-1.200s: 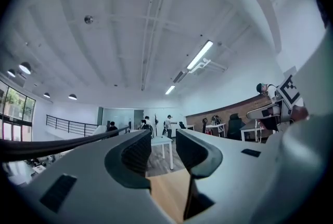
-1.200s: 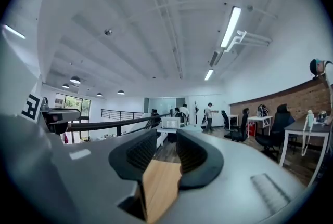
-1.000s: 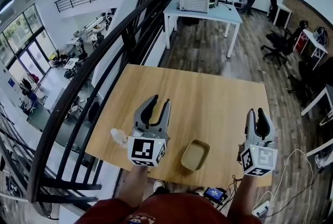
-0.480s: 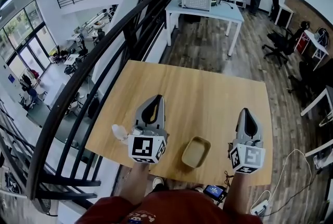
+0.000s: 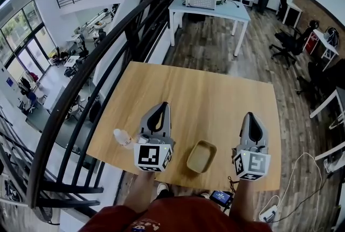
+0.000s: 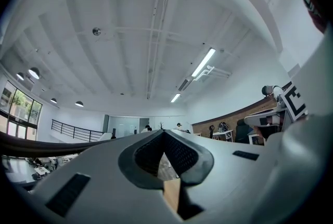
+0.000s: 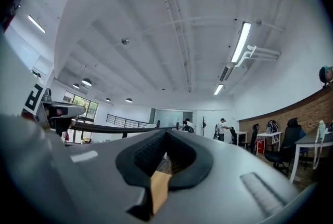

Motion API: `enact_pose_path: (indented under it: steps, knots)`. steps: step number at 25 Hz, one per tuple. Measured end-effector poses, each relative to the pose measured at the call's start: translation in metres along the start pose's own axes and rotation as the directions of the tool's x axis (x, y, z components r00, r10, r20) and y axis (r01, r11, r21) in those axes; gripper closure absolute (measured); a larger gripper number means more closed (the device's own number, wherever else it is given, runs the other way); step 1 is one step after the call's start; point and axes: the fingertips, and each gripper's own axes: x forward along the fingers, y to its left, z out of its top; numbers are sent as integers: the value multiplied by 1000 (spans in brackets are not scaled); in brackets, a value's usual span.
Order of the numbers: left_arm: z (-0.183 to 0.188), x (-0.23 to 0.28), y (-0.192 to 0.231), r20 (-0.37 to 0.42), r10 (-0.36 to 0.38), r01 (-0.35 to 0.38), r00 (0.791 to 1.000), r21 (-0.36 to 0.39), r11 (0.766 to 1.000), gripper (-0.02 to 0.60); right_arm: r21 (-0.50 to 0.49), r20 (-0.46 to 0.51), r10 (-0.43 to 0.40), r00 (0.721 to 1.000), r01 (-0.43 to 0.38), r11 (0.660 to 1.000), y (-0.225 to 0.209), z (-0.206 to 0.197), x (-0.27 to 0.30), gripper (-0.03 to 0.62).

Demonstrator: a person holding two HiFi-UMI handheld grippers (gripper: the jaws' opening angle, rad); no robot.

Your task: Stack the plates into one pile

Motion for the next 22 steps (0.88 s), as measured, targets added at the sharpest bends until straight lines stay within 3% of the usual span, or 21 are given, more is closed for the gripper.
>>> enact_pose_path:
  steps: [7, 22]
  knots:
    - [-1, -2, -8, 2, -15, 15, 1000, -1, 1000, 576, 15, -30, -8, 1000, 8, 1000, -4, -15, -4, 585]
    - [1, 0, -6, -1, -25, 25, 1000, 7, 1000, 577, 20, -15, -4, 1000, 5, 1000, 3, -9, 1, 585]
